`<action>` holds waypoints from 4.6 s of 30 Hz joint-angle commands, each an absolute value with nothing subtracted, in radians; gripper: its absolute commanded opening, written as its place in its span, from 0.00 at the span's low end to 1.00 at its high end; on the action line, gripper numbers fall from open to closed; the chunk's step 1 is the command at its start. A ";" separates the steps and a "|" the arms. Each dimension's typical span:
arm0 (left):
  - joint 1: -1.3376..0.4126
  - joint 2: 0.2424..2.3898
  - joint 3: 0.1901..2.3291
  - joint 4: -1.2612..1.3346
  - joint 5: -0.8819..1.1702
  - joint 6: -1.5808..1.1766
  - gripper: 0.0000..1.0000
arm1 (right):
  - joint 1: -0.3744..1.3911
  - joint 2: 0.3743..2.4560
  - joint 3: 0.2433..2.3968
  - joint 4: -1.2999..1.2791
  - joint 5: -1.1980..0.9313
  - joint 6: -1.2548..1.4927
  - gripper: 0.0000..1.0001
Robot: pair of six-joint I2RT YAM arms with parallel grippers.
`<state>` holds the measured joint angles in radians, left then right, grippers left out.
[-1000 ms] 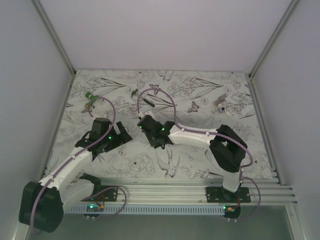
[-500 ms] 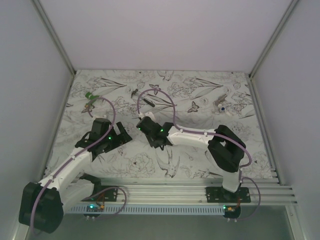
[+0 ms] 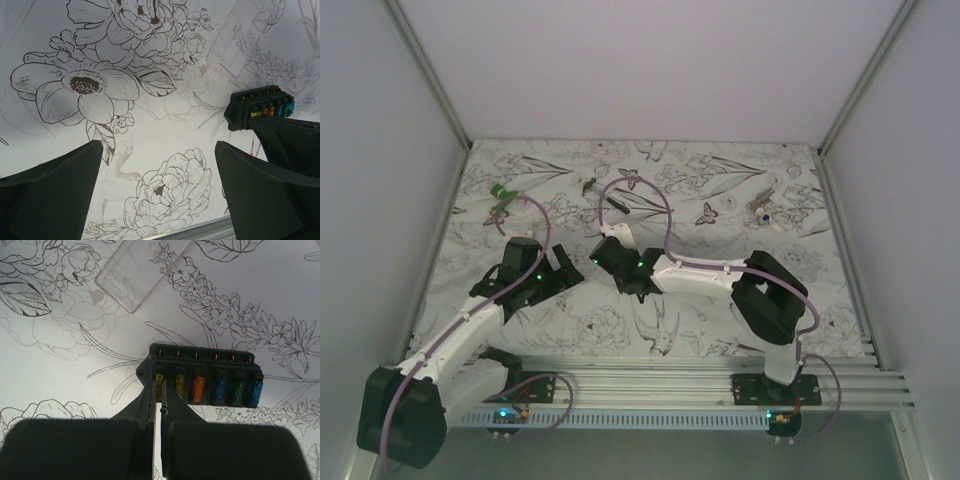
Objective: Snap on the fuse box
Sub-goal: Install the fuse at the fuse box base.
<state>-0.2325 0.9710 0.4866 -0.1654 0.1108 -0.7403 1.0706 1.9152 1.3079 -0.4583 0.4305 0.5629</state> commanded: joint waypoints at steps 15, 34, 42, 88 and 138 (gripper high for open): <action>-0.224 0.857 0.448 -0.220 0.127 -0.777 1.00 | 1.069 1.882 1.052 -0.730 0.380 0.446 0.00; -0.223 0.856 0.451 -0.227 0.135 -0.792 1.00 | 1.070 1.796 1.139 -0.617 0.371 0.516 0.19; -0.223 0.864 0.456 -0.227 0.139 -0.792 1.00 | 1.070 1.742 1.172 -0.601 0.370 0.514 0.28; -0.224 0.913 0.469 -0.221 0.159 -0.792 0.99 | 0.996 1.799 1.146 -0.679 0.189 0.277 0.00; -0.295 0.930 0.506 -0.217 0.228 -0.793 0.95 | 1.034 1.791 1.282 -0.656 0.020 0.201 0.23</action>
